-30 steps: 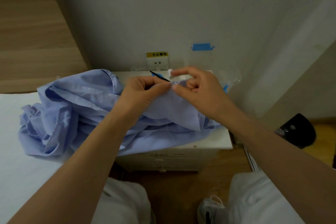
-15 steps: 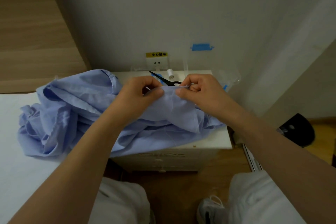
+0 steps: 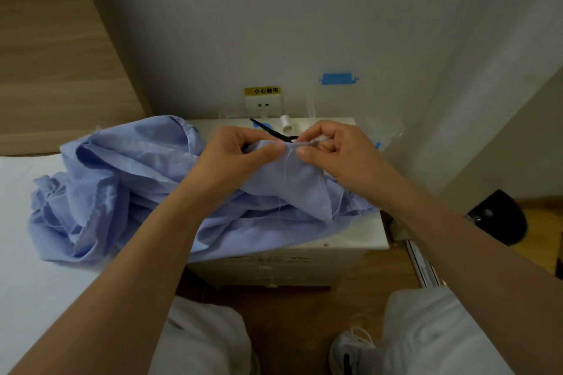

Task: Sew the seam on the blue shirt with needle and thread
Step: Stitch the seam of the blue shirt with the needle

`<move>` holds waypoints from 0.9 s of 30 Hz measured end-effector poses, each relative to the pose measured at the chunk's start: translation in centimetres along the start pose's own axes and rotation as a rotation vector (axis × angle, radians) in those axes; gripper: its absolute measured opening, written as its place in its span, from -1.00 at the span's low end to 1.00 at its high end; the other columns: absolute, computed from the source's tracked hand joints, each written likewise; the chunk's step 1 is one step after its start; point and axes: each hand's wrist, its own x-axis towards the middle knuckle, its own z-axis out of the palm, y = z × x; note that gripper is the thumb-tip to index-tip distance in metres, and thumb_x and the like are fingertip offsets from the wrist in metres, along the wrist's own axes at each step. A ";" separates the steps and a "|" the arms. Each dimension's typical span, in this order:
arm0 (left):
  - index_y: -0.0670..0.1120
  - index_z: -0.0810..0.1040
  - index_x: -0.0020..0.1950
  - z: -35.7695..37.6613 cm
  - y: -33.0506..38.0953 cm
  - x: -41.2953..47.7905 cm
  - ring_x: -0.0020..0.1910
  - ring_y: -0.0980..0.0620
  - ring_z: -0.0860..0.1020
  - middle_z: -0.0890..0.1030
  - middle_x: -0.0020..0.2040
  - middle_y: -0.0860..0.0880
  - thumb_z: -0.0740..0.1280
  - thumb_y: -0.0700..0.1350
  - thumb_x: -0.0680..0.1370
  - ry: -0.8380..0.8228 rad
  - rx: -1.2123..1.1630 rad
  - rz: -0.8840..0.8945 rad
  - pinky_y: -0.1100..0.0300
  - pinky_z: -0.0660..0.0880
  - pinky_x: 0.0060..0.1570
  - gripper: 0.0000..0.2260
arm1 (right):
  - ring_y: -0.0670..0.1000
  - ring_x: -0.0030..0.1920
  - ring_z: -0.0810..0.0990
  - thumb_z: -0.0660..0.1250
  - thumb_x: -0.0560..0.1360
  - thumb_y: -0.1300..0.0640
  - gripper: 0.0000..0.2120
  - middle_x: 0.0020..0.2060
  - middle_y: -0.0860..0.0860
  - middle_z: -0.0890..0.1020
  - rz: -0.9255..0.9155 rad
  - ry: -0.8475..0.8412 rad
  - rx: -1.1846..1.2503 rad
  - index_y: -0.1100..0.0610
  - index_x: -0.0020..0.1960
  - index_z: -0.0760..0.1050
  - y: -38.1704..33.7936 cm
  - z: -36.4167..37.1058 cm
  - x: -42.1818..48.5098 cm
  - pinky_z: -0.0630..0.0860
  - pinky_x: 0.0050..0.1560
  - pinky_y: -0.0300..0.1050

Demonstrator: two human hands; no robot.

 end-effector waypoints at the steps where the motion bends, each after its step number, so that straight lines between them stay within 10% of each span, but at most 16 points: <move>1: -0.03 0.67 -0.13 0.0 0.1 0.0 -0.19 0.15 0.64 0.69 -0.22 0.02 0.34 -0.16 0.56 0.002 -0.010 -0.006 0.32 0.57 -0.18 -0.87 | -0.15 -0.55 0.25 0.33 0.55 0.24 -0.88 -0.55 -0.02 0.30 0.001 0.010 0.013 0.17 0.09 0.51 0.0 0.0 0.0 0.33 -0.40 -0.34; 10: -0.09 0.68 -0.05 0.0 0.1 0.1 -0.18 0.16 0.64 0.70 -0.20 0.00 0.34 -0.18 0.56 0.042 -0.072 -0.046 0.37 0.54 -0.19 -0.88 | -0.08 -0.45 0.50 0.27 0.57 0.31 -0.84 -0.51 0.06 0.47 -0.156 0.004 -0.073 0.14 0.01 0.59 -0.3 -0.7 -0.7 0.47 -0.42 -0.27; 27: -0.14 0.67 -0.02 0.0 -0.1 0.2 -0.18 0.16 0.63 0.70 -0.17 -0.05 0.32 -0.19 0.57 0.030 -0.080 -0.066 0.40 0.52 -0.21 -0.86 | -0.12 -0.57 0.26 0.29 0.55 0.32 -0.79 -0.61 -0.07 0.31 -0.199 0.000 -0.101 0.13 0.05 0.65 -0.4 -0.9 -0.7 0.35 -0.38 -0.39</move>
